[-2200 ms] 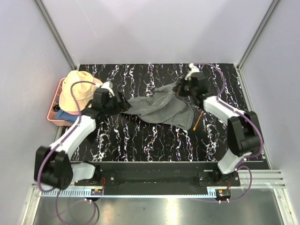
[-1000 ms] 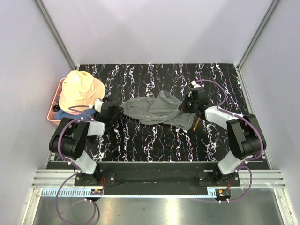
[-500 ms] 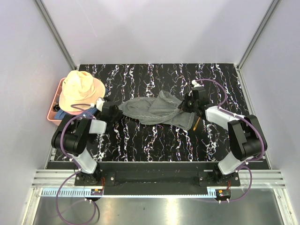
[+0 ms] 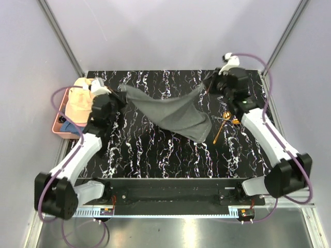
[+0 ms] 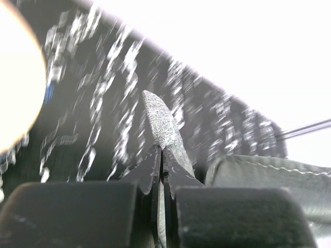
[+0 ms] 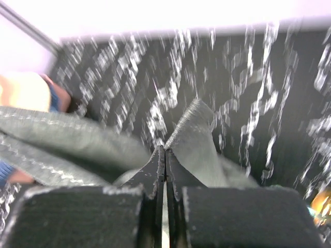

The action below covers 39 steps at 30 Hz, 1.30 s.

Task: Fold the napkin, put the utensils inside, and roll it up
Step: Flatten the napkin out

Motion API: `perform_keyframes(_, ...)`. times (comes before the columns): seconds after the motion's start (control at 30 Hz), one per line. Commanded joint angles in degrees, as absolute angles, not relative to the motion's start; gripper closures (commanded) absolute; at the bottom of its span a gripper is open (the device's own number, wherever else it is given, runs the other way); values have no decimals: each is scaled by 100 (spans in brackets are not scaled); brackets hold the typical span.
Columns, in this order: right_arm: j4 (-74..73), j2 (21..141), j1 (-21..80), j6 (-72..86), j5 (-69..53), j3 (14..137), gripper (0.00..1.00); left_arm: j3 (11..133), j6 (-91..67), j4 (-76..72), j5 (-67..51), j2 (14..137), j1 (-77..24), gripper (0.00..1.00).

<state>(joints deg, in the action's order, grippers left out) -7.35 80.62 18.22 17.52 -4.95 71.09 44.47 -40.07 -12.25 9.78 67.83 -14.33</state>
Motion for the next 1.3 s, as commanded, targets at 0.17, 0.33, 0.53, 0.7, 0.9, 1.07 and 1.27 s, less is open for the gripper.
perform_keyframes(0.17, -1107, 6268, 1854, 1011, -79, 8068, 100, 5993, -2409, 87, 703, 5056, -1705, 100)
perform_keyframes(0.33, -1607, 5705, 1863, 844, -18, 8639, 100, 6564, -2373, 764, 449, 4518, -1767, 100)
perform_keyframes(0.53, -1626, 5782, 1863, 827, 393, 8859, 100, 7153, -2365, 1072, 185, 4866, -1793, 100)
perform_keyframes(0.7, -1398, 6564, 1854, 449, 931, 8973, 100, 7960, -2092, 1537, 474, 6054, -1775, 100)
perform_keyframes(0.9, -1169, 7619, 1846, 26, 1380, 9491, 100, 8822, -1749, 1573, 835, 7197, -1749, 100)
perform_keyframes(1.07, -1151, 7779, 1846, -167, 1380, 9738, 100, 9184, -1556, 1626, 958, 7436, -1740, 100)
perform_keyframes(1.27, -958, 7146, 1854, -342, 1196, 9396, 100, 9141, -1406, 1643, 844, 6944, -1749, 100)
